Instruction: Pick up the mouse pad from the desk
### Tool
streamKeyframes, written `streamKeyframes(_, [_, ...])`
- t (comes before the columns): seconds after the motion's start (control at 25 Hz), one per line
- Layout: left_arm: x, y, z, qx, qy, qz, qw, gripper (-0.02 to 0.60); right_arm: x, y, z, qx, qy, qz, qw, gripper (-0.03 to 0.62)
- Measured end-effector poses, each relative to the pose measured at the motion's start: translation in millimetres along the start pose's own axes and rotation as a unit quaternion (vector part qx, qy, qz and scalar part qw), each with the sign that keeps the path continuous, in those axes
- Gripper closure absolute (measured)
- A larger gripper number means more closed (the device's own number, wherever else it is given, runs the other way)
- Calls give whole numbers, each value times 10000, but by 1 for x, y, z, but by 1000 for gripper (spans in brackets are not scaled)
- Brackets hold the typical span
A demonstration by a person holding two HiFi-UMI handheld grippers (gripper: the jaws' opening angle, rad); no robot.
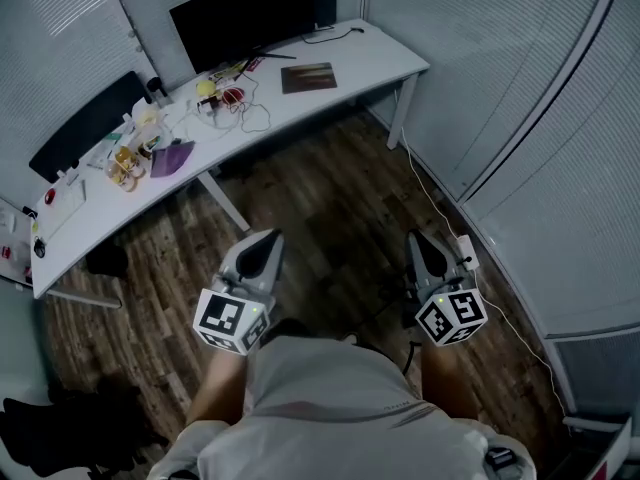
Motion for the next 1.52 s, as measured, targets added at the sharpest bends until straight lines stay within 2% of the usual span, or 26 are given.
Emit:
streamKeyframes(0.2, [-13, -1, 6, 109, 105, 42, 9999, 578, 1, -5, -23, -61, 3, 20, 10000, 589])
streamKeyframes(0.4, [-51, 1, 27, 193, -92, 33, 9998, 578, -32, 1, -30, 130, 52, 119, 9998, 588])
streamKeyframes(0.56, [-96, -1, 58, 342, -345, 95, 9988, 578, -69, 7, -49, 177, -190, 253, 9993, 588])
streamKeyframes(0.76, [-147, 19, 121, 312, -426, -35, 9986, 578, -140, 32, -79, 272, -495, 323, 9979, 589])
streamKeyframes(0.96, [-170, 24, 205, 387, -214, -2, 9990, 578, -241, 58, -65, 465, -286, 327, 9980, 588])
streamKeyframes(1.16, [-178, 20, 276, 476, -25, 110, 9988, 578, -321, 62, -41, 479, -87, 476, 9977, 588])
streamKeyframes(1.52, [-192, 16, 347, 761, 265, 194, 9966, 579, -413, 67, -28, 531, 311, 814, 9948, 589])
Point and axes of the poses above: the fingertips, and each gripper's own axes: x backward along the fingers, z to its left, y out of its top, the point moved 2 cm from there along x, backward along the fingers, and after that the axes turned 10 degrees about z, right-handed, at the moved point
